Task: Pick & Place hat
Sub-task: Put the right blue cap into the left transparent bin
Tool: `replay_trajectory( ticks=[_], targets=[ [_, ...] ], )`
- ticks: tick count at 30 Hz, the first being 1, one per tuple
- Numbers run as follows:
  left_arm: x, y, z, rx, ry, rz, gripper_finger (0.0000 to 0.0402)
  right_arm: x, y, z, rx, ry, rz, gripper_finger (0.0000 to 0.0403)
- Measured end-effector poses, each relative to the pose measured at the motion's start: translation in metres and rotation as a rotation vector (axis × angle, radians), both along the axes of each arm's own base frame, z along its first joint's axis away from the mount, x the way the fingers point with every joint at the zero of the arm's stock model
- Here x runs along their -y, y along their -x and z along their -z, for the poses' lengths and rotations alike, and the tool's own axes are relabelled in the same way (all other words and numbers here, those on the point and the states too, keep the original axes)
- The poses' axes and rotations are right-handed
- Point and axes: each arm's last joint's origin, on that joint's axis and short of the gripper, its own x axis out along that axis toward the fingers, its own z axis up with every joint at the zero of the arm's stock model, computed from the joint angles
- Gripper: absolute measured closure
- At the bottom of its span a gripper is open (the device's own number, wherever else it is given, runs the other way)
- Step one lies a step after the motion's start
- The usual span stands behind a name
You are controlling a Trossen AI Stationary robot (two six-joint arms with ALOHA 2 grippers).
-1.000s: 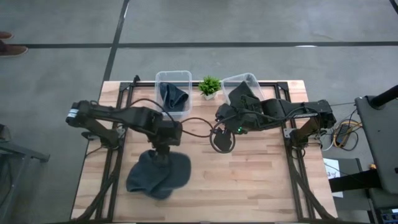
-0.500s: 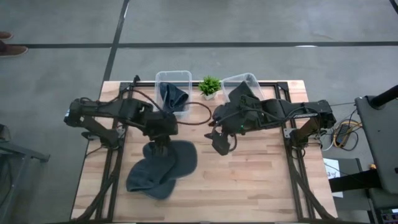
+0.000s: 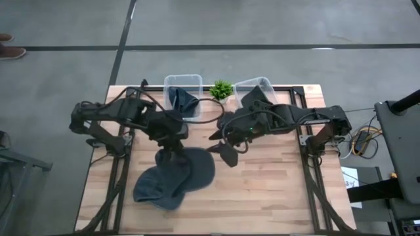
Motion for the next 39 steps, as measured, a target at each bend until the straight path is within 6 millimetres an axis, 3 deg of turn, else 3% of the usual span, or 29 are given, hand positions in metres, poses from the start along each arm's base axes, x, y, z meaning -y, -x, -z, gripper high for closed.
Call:
replay_trajectory(
  ticks=[17,29,39],
  targets=[
    [0.001,-0.005,0.005,-0.021,0.015,0.045,0.0395,-0.011,-0.059,0.053,-0.102,-0.028,-0.073,0.0177],
    [0.001,-0.005,0.005,-0.029,0.015,0.043,0.0395,-0.016,-0.084,0.053,-0.099,-0.029,-0.117,0.0193],
    [0.0,0.001,0.009,-0.101,0.01,0.041,0.0395,-0.014,-0.073,0.038,-0.105,0.014,-0.143,0.0213]
  ],
)
